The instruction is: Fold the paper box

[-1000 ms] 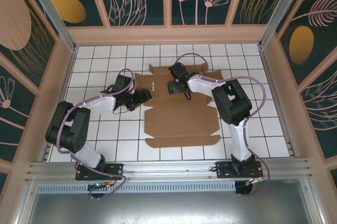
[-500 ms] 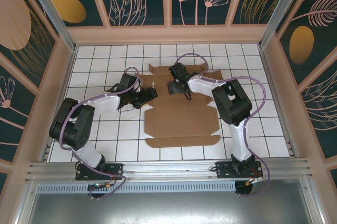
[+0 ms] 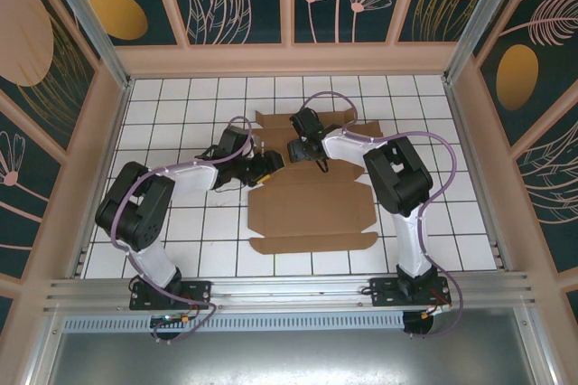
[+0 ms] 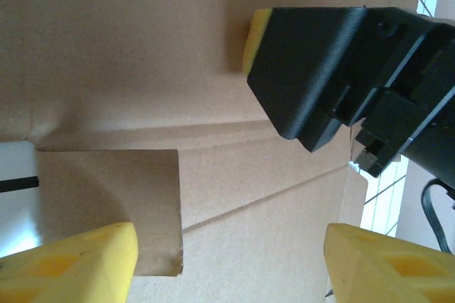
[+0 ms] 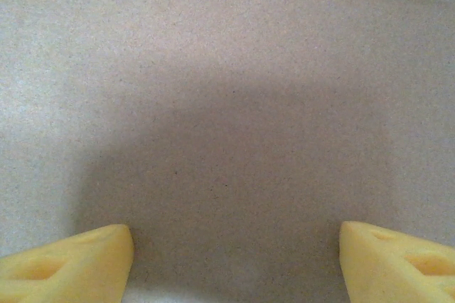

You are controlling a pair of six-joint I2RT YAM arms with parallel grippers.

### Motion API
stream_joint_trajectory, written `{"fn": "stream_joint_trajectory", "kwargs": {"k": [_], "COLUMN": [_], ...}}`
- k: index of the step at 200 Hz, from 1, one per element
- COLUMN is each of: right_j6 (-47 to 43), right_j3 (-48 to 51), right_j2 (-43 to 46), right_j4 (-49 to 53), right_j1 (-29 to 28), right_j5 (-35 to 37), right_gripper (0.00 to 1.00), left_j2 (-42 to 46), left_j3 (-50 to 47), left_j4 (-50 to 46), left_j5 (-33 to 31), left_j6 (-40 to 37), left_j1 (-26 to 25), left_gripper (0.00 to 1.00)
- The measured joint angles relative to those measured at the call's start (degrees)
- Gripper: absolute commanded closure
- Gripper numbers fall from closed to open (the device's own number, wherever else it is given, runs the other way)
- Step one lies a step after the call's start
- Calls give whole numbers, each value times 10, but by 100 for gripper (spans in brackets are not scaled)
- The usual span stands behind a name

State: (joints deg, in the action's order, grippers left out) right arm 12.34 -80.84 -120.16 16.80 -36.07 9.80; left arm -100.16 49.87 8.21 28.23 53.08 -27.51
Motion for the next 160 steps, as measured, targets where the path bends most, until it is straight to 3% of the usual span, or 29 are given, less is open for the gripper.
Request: {"fn": "stream_joint_trajectory", "kwargs": {"k": [38, 60, 86, 119, 160], "right_j6": [0, 0, 0, -1, -3], "right_j3": [0, 0, 0, 3, 4], "right_j2": [0, 0, 1, 2, 3], "right_j4": [-2, -1, -1, -4, -5], "right_j1": [0, 1, 2, 3, 3], "right_j5": [-3, -5, -7, -10, -12], "right_gripper": [25, 27, 29, 30, 31], "left_j2": [-11, 12, 56, 86, 8], "left_j3": [-20, -2, 71, 163, 198], "left_j4": [42, -6, -105, -188, -239], "left_j5": [12, -4, -57, -174, -238], "left_j6": [12, -14, -61, -125, -165], "left_j1": [0, 0, 11, 60, 123], "left_gripper": [31, 32, 35, 35, 35]}}
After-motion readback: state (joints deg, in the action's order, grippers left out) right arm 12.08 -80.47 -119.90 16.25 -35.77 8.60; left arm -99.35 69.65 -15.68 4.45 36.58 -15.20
